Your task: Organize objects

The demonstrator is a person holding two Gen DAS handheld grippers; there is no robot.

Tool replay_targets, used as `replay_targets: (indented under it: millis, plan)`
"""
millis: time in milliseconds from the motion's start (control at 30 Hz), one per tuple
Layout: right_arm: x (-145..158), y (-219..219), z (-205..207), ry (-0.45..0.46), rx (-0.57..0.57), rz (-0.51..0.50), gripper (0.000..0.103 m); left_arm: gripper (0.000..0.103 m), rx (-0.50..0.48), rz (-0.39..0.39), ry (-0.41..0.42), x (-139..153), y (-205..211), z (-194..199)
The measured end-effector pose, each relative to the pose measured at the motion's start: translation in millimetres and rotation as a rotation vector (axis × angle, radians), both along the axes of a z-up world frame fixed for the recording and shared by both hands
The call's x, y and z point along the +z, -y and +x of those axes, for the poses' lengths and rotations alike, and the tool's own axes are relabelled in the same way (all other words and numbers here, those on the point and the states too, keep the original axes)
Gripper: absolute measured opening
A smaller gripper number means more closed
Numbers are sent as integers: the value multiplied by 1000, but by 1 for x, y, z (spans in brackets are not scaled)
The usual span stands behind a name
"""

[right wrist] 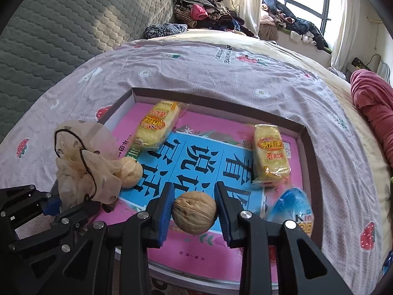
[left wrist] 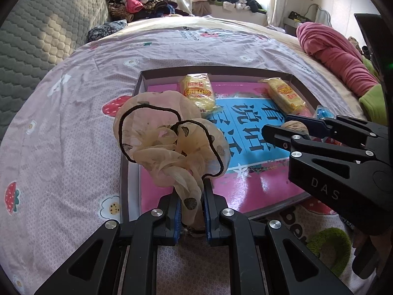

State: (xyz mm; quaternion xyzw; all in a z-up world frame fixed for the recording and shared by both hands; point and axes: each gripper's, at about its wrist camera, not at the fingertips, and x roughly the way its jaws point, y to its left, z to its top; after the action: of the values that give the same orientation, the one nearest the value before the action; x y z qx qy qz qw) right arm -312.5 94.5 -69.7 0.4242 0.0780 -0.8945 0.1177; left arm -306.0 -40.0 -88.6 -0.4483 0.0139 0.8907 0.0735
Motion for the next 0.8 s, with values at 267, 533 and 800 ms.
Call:
replay_targets:
  millis: [267,533,800]
  plan:
    - [-14,1,-5,26,-4,14,34,15,-5,8,7,-6,-1,-3]
    - [-22,-1,-8,38,-8,23,34,16,-3,18,-9,-6,0,-3]
    - [-22,1,-10,54,-4,22,35,24,6,19,-9,-4,5,-1]
